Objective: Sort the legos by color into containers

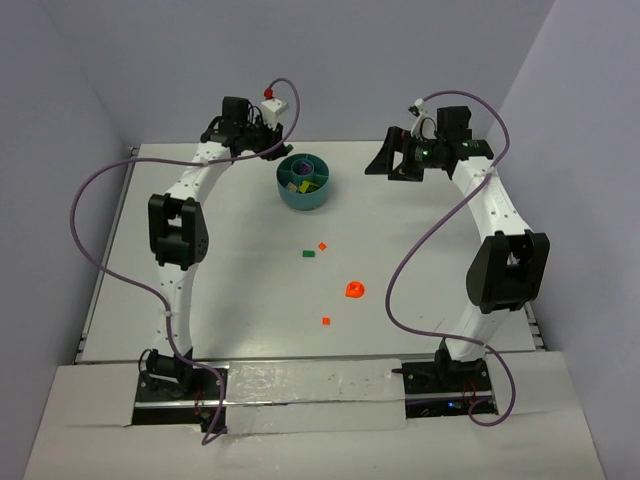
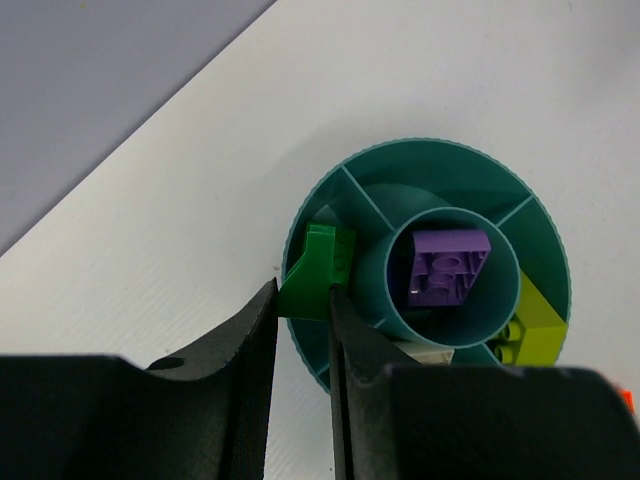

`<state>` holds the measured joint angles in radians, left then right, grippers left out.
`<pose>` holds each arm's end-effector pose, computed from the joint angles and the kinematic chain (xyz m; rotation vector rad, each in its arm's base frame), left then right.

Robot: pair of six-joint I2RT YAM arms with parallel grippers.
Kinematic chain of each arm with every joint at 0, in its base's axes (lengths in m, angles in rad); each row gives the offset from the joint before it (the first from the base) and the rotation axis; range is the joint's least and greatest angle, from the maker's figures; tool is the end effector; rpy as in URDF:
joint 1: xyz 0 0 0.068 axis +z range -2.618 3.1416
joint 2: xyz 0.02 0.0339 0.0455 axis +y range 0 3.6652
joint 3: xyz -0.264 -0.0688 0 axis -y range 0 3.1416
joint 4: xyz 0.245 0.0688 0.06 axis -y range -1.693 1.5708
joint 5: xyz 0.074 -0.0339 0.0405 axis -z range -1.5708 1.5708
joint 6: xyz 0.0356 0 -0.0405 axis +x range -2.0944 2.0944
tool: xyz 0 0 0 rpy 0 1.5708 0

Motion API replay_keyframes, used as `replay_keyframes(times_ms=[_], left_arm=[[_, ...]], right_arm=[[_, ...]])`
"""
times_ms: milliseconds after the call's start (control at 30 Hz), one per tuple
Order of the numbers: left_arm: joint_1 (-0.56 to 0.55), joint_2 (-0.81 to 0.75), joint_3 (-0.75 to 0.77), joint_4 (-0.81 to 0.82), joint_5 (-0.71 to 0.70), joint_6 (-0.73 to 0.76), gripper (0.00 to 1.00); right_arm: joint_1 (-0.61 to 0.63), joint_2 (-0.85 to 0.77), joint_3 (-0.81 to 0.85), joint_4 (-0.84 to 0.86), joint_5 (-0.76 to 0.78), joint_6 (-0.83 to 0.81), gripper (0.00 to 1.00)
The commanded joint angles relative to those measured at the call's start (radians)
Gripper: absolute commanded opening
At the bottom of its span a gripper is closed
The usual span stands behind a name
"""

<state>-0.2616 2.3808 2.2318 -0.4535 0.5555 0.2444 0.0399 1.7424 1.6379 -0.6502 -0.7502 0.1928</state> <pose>0.5248 -0.1599 0.2594 0.8340 1.9625 -0.6108 0.3866 0.0397 0.3392 -0.2088 2.2589 0.9868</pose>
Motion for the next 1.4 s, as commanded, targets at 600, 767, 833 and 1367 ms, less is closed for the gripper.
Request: replay_keyframes(times_ms=[600, 767, 833, 1367], left_arm=[[-0.029, -0.016, -0.035, 0.009, -0.012, 0.056, 0.23], [-0.030, -0.064, -0.091, 0.039, -0.016, 0.061, 0.43], [-0.030, -0.076, -0.103, 0.047, -0.018, 0.061, 0.50], [-0.017, -0.386, -0.265, 0.044, 0.107, 0.097, 0.52]], right_arm=[[-0.009, 0.009, 0.033, 0.018, -0.035, 0.010, 1.00], [-0.009, 0.006, 0.036, 0.020, -0.041, 0.014, 1.00], [-0.008, 0.006, 0.036, 0.020, -0.042, 0.014, 1.00], [-0.009, -0.006, 0.041, 0.022, -0.036, 0.019, 1.00]])
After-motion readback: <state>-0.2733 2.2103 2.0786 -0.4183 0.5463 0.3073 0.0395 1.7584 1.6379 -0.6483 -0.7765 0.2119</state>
